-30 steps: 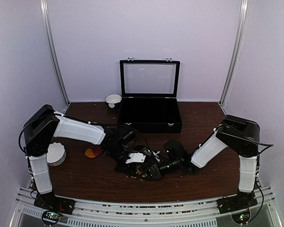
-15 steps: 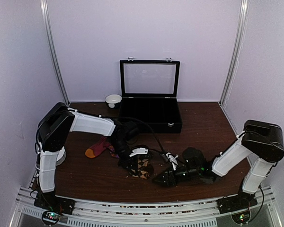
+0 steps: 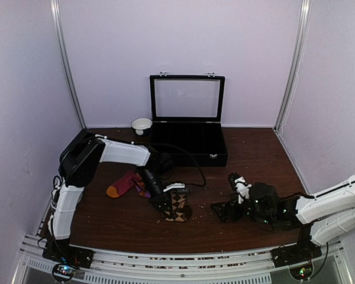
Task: Roll the socks
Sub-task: Roll the sock at the center of the board.
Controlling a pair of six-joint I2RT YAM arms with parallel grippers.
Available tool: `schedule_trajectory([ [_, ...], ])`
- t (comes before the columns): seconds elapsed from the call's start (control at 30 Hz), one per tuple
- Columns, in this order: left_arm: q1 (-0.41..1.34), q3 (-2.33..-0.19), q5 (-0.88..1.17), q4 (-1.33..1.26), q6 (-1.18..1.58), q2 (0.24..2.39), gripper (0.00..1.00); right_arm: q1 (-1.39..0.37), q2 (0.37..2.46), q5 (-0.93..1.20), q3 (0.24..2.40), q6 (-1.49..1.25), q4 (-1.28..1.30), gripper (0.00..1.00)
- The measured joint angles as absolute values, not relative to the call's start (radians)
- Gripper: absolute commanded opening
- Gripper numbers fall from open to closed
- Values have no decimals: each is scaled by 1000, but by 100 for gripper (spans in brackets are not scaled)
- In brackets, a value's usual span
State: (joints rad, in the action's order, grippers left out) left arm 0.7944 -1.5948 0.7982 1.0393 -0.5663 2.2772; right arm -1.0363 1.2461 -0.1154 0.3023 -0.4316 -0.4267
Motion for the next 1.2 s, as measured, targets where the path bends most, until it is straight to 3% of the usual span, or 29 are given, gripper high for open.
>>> schedule_trajectory([
  [0.13, 791, -1609, 814, 1069, -562, 2292, 0, -962, 1177, -127, 253, -392, -436, 100],
  [0.33, 788, -1653, 846, 1140, -556, 2336, 0, -1018, 1278, -93, 336, -254, -405, 100],
  [0.57, 781, -1772, 870, 1283, -552, 2426, 0, -1007, 1213, -142, 351, -300, -451, 100],
  [0.93, 775, -1774, 903, 1313, -552, 2445, 0, -998, 1244, -52, 389, -260, -507, 100],
  [1.2, 774, -1773, 905, 1312, -546, 2446, 0, -1098, 1408, 57, 575, -37, -388, 72],
])
